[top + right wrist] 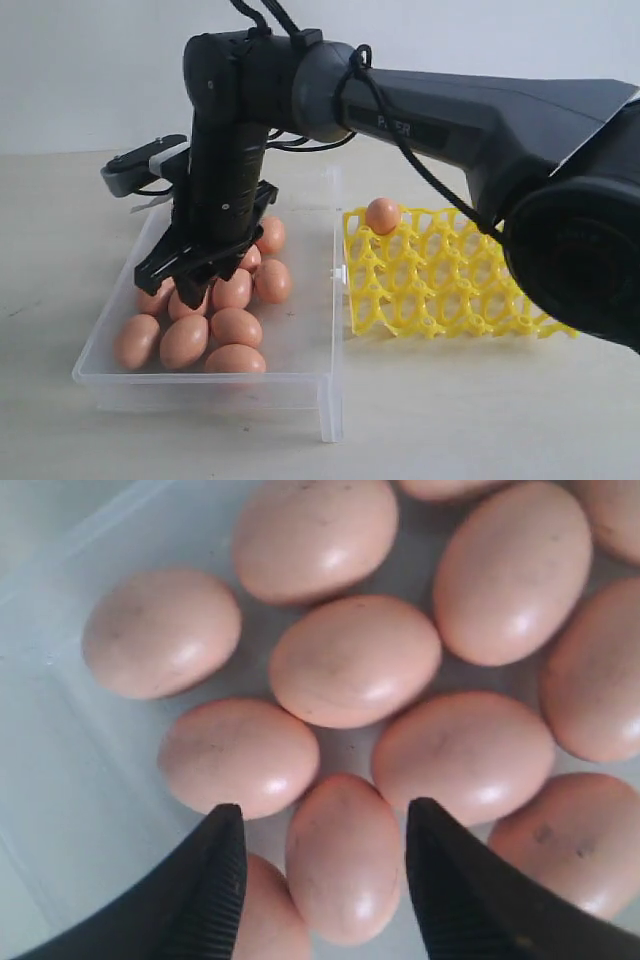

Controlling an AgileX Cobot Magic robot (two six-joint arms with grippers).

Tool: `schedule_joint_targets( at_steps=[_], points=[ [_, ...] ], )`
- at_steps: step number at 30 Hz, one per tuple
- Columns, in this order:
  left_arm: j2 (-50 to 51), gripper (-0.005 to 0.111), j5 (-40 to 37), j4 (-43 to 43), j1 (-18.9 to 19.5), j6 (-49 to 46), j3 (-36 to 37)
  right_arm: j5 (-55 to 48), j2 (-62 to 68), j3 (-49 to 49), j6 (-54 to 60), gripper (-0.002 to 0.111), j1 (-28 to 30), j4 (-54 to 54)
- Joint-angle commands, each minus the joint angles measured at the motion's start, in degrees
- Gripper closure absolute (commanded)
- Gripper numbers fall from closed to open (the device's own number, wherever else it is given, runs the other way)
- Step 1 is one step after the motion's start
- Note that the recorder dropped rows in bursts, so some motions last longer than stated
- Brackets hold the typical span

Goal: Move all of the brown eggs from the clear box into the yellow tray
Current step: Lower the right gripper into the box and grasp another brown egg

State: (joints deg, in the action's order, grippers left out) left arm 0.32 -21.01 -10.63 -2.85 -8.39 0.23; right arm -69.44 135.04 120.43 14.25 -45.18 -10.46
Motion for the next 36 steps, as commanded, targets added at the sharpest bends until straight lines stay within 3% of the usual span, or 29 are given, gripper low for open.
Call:
schedule_joint_targets(
  at_steps=[1,14,32,35,36],
  points=[
    [-0.32,0.107,0.56,-0.06,0.06,0.05,-0.23,-0.53,1.01,1.08,2.71,0.060,-1.53,0.25],
    [-0.32,0.107,0.56,-0.06,0.06,0.05,-0.23,-0.53,2.92,0.85,3.70,0.060,-1.49,5.25],
    [-0.32,0.107,0.56,-0.06,0.06,0.05,-0.23,-0.53,7.93,-1.18,3.70,0.060,-1.10,3.75],
    [-0.32,0.107,0.56,-0.06,0.06,0.05,-0.23,-0.53,8.16,-1.18,3.70,0.080,-1.10,3.32],
    [-0.32,0.107,0.56,-0.06,0.06,0.05,-0.23,-0.53,8.16,-1.18,3.70,0.094,-1.10,3.32]
  ],
)
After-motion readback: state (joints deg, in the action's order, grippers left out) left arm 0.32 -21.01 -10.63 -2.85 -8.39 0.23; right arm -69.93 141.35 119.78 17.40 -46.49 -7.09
